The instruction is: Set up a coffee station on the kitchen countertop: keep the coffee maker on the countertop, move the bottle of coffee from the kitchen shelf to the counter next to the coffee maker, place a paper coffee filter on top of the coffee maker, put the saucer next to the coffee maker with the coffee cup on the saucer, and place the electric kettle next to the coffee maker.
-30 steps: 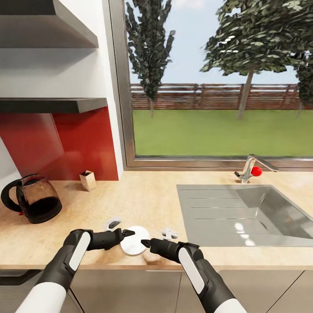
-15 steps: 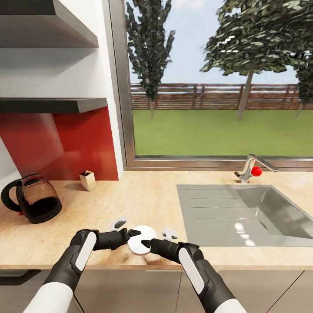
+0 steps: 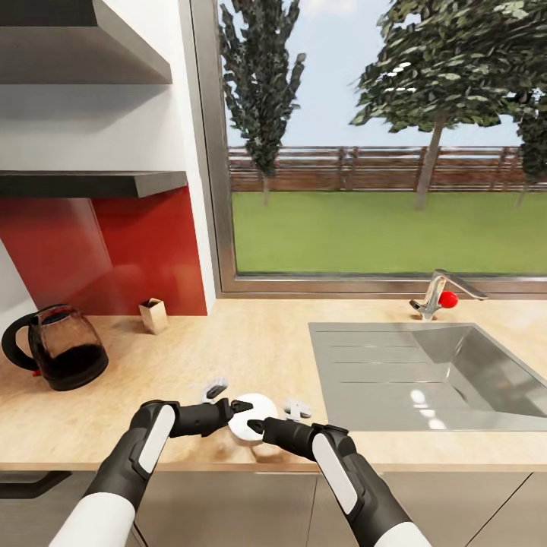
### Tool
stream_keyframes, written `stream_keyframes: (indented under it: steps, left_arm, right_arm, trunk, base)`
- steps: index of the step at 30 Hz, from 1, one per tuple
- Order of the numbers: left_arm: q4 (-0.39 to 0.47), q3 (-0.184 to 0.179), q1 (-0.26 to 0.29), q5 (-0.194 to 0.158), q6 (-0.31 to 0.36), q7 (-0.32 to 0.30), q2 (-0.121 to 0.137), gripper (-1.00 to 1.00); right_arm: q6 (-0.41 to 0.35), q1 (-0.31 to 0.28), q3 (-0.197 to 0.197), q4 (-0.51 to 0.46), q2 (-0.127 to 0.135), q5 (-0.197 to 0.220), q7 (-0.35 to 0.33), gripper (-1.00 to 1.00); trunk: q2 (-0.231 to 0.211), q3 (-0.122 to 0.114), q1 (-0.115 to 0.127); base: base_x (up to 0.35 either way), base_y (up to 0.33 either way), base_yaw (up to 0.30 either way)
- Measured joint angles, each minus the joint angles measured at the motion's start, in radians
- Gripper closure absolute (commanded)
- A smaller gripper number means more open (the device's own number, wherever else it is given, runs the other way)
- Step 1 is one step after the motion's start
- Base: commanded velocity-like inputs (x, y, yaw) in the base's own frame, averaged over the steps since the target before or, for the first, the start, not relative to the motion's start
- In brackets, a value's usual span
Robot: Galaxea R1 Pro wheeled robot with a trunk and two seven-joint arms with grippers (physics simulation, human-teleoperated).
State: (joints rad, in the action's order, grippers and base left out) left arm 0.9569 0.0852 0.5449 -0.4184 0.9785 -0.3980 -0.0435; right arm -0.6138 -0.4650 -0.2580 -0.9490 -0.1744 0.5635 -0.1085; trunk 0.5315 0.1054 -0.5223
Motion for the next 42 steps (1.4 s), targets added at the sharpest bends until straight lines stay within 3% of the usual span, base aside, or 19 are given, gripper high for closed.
stream_keyframes:
  steps: [6, 19, 20, 24, 26, 28, 42]
  left_arm:
    - [0.001, -0.026, 0.000, -0.001, 0.000, 0.000, -0.013, -1.00]
    - [0.002, -0.030, 0.000, -0.012, 0.000, 0.000, -0.015, -1.00]
    - [0.002, -0.030, 0.000, -0.012, 0.000, 0.000, -0.014, 1.00]
    - [0.003, -0.030, 0.000, -0.006, -0.001, 0.001, -0.014, 1.00]
    - [0.003, -0.030, 0.000, -0.034, 0.004, 0.003, -0.014, 1.00]
    - [0.003, -0.029, 0.000, -0.015, 0.000, 0.003, -0.013, 1.00]
    - [0.003, -0.028, 0.000, -0.017, 0.002, 0.003, -0.012, 1.00]
  right_arm:
    - [0.000, 0.001, 0.002, 0.003, 0.000, 0.000, 0.001, -1.00]
    - [0.000, 0.000, 0.003, 0.007, 0.000, 0.001, 0.001, -1.00]
    - [-0.001, 0.000, 0.003, 0.007, 0.000, 0.000, 0.001, -1.00]
    - [0.000, 0.000, 0.003, 0.008, 0.000, 0.001, 0.001, -1.00]
    - [0.000, 0.000, 0.003, 0.010, 0.000, -0.002, 0.000, -1.00]
    - [0.001, 0.000, 0.004, 0.015, 0.000, -0.014, 0.001, -1.00]
    - [-0.001, 0.000, 0.003, 0.065, 0.000, 0.005, 0.002, -1.00]
  trunk:
    - [0.000, 0.000, 0.000]
    - [0.000, 0.000, 0.000]
    - [0.000, 0.000, 0.000]
    - [0.000, 0.000, 0.000]
    - [0.000, 0.000, 0.000]
    - [0.000, 0.000, 0.000]
    - [0.000, 0.000, 0.000]
  base:
    - [0.000, 0.000, 0.000]
    - [0.000, 0.000, 0.000]
    - [0.000, 0.000, 0.000]
    - [0.000, 0.000, 0.000]
    - [0.000, 0.000, 0.000]
    - [0.000, 0.000, 0.000]
    - [0.000, 0.000, 0.000]
